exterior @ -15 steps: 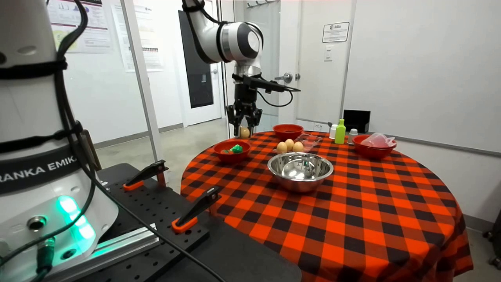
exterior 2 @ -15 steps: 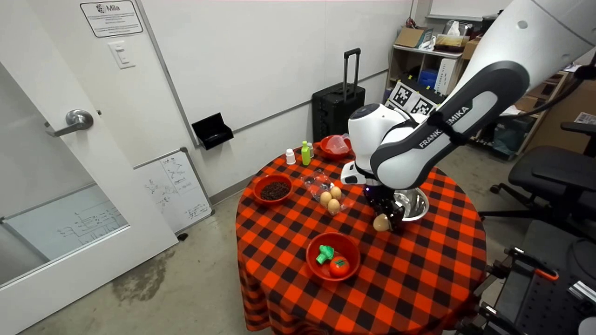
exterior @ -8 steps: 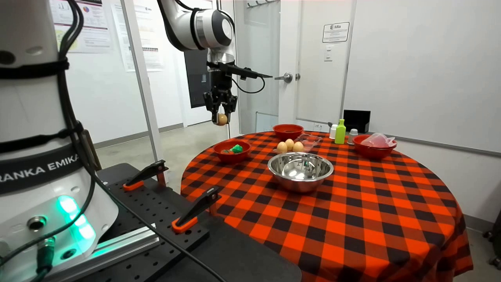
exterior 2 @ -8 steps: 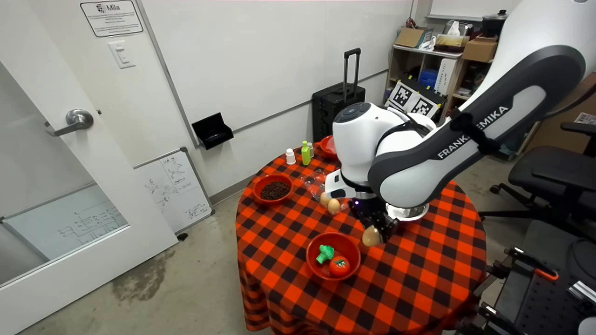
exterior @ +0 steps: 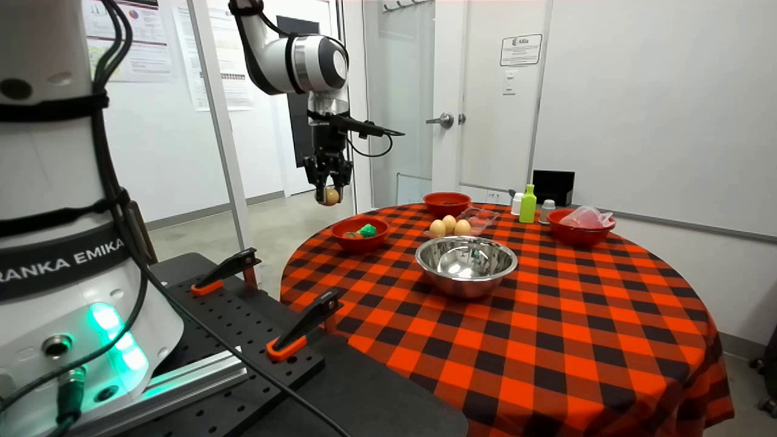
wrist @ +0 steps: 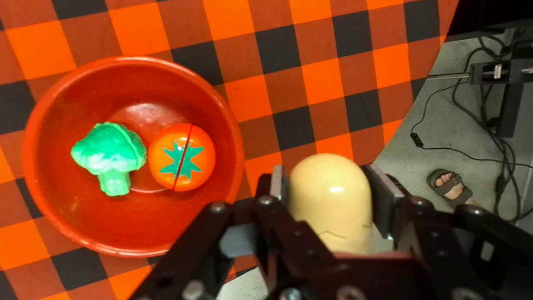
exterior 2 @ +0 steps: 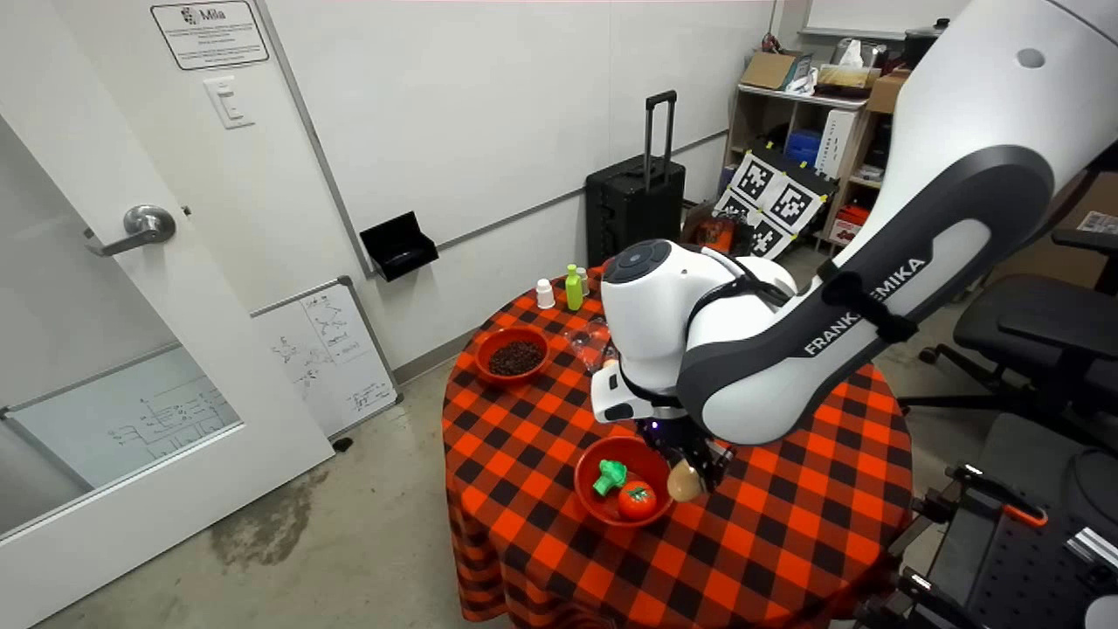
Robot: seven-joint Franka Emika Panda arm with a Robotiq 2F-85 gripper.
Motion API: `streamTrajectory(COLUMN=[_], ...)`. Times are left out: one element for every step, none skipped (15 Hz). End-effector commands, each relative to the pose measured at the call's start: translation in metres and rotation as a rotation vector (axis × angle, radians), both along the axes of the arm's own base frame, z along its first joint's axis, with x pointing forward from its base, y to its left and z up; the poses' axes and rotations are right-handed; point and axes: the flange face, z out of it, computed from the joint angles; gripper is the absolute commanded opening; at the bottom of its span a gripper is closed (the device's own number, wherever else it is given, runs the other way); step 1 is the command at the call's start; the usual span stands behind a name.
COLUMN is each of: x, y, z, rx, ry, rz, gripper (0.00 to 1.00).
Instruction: Put the egg in the red bowl
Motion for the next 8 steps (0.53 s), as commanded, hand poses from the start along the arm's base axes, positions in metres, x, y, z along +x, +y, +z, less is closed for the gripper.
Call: streamTrajectory(x=[0.017,0.022,0.029,0.034,0.041,0.046,0.052,0.056], y=[0.011,0.012,0.013,0.015,0.016,0.018,0.019,0.021], z=[-0.018,-0.021,-0.025,-0.028,-0.031,-0.034,-0.038,-0.041], rx=[-0.004,-0.006,-0.01,-0.012,-0.013,-0.014,-0.02,-0.024], ry=[-0.001,-0.001,0.0,-0.003,-0.004,-0.005,-0.009,-0.011], rz=[0.054,0.058,0.059,0.06,0.061,0.063,0.062,0.064], gripper=[0.23,0.23,0.23,0.23,0.23,0.23,0.23,0.23])
